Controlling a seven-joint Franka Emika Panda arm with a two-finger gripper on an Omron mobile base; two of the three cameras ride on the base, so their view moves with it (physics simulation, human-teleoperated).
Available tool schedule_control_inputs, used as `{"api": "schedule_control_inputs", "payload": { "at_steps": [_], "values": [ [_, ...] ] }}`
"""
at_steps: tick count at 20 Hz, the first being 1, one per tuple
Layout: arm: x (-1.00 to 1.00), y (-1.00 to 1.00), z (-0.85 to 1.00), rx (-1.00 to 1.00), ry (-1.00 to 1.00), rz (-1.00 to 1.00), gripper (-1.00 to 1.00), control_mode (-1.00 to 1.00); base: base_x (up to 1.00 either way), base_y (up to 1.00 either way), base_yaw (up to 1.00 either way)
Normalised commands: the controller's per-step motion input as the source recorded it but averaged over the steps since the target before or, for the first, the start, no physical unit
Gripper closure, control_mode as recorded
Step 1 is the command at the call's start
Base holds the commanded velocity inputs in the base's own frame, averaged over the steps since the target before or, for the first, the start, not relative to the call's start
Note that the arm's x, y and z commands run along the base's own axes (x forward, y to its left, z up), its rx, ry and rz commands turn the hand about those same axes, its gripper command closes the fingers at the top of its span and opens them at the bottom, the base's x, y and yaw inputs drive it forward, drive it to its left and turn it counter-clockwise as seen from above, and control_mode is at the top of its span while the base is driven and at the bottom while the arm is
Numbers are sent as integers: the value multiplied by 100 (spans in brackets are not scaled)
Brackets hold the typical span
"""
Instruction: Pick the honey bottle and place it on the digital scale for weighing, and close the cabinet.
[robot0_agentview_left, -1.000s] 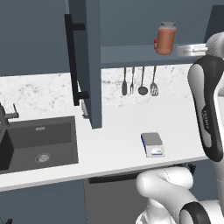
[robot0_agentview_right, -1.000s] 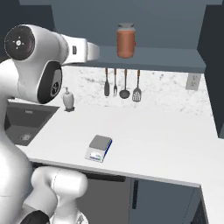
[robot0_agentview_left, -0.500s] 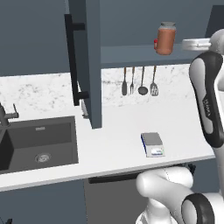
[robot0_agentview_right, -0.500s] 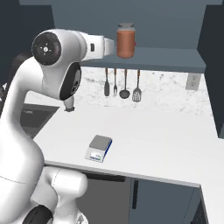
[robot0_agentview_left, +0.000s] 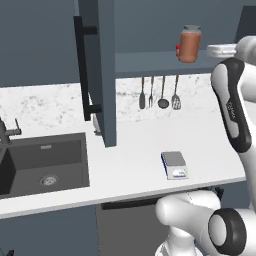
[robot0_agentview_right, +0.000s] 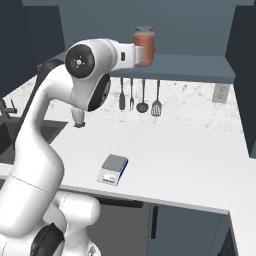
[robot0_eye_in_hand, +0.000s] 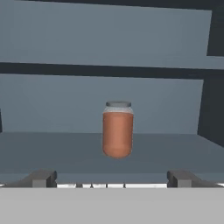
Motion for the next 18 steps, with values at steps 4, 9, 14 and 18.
{"api": "schedule_control_inputs", "payload": {
  "at_steps": [4,9,14,18],
  "values": [
    [53,-19,0,0,2,-2,-100,-100,0,0,0],
    [45,-12,6,0,1,-1,-100,-100,0,0,0],
    [48,0,13,0,-7,0,-100,-100,0,0,0],
    [46,0,20,0,-6,0,-100,-100,0,0,0]
  ]
}}
